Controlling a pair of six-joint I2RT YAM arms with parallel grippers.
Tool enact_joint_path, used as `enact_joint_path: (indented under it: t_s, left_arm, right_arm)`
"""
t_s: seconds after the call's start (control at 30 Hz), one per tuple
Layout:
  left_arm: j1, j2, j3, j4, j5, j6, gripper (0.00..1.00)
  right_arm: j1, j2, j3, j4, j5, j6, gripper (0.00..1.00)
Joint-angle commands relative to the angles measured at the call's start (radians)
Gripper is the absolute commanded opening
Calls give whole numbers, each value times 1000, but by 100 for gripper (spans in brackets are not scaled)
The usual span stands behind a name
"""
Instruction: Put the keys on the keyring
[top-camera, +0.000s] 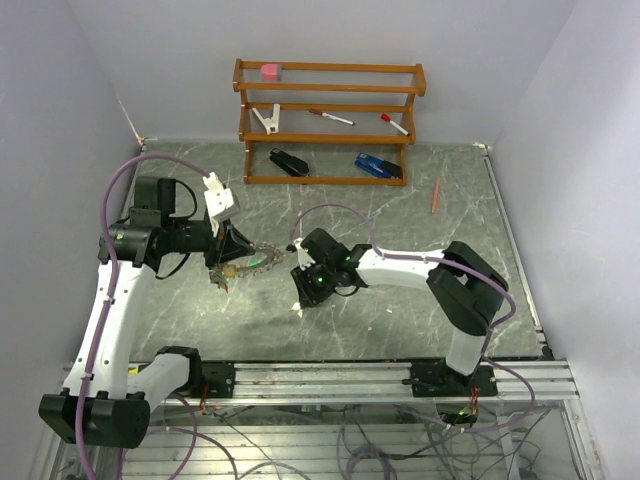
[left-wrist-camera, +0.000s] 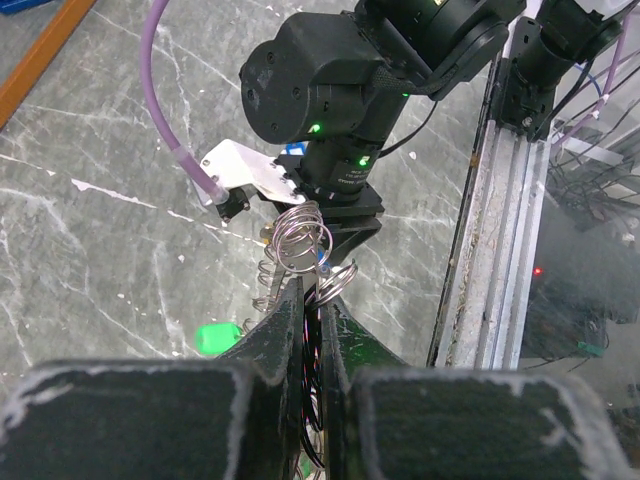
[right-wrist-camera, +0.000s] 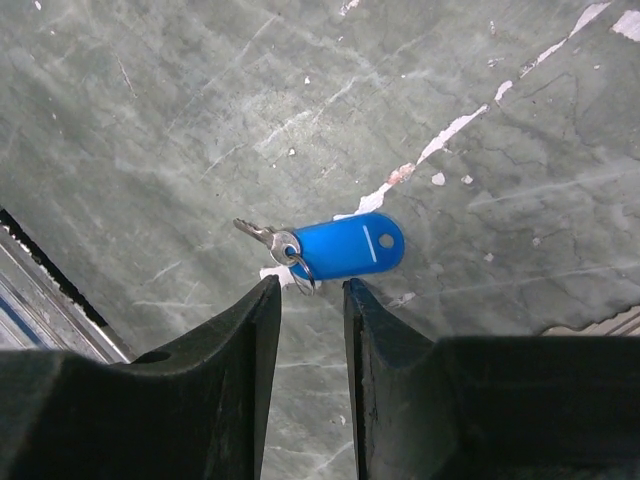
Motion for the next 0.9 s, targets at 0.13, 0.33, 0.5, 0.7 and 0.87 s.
enact_joint_path:
  t_s: [0.13, 0.33, 0.5, 0.7, 0.87]
  left_arm:
    - [10, -17, 33, 5, 17, 17, 7]
    - [12, -11, 32, 13, 20, 13, 7]
    - [14, -11, 41, 13, 21, 11, 7]
    - [14, -5, 58, 20, 25, 8, 7]
    - [14, 3, 47, 14, 3, 66, 7]
  right_arm:
    - [16, 34, 31, 10, -17, 21, 27]
    - [16, 37, 30, 3, -27, 17, 0]
    - [16, 0, 31, -14, -11, 12, 0]
    - [5, -151, 95, -108, 29, -11, 0]
    - [1, -275, 234, -251, 38, -64, 0]
